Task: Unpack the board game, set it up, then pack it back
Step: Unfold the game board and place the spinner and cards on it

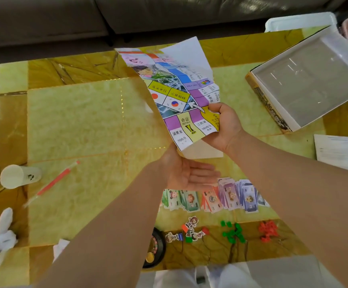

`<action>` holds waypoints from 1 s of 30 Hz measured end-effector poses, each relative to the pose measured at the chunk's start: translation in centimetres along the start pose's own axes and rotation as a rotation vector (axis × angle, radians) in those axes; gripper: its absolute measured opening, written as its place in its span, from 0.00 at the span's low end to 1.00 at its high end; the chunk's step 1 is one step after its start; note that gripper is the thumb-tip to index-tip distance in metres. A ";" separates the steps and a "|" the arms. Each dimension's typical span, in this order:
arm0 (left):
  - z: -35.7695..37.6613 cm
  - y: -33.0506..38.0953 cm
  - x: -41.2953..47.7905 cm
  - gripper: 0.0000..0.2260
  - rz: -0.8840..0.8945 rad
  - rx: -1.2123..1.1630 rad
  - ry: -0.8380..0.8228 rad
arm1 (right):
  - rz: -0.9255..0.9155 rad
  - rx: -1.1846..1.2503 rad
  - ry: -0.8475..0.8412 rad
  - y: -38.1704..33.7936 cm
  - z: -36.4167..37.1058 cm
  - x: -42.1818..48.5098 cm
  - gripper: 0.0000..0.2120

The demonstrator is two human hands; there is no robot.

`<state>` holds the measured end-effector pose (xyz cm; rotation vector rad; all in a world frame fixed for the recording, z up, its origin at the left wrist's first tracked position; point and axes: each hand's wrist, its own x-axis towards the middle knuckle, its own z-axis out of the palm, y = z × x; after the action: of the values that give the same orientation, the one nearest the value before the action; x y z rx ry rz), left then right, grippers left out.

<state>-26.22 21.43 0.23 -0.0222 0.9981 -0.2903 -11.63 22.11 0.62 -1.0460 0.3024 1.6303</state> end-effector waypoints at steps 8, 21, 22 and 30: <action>0.8 2.0 1.2 0.13 0.637 -0.455 0.351 | -0.026 -0.126 0.166 -1.2 -1.6 0.2 0.08; 2.3 4.6 -4.4 0.13 1.475 0.044 0.931 | -0.556 -0.583 0.320 -3.5 -0.5 -1.0 0.10; 1.9 4.7 -4.4 0.15 1.506 0.123 0.971 | -0.609 -0.632 0.364 -3.6 -0.4 -1.0 0.10; -2.2 1.4 -1.1 0.21 1.176 0.522 1.219 | -0.593 -0.961 0.654 -2.8 -3.4 -0.3 0.17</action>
<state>-28.31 23.31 -0.28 1.3104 1.8939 0.6259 -7.52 20.61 -0.21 -2.1454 -0.4051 0.8052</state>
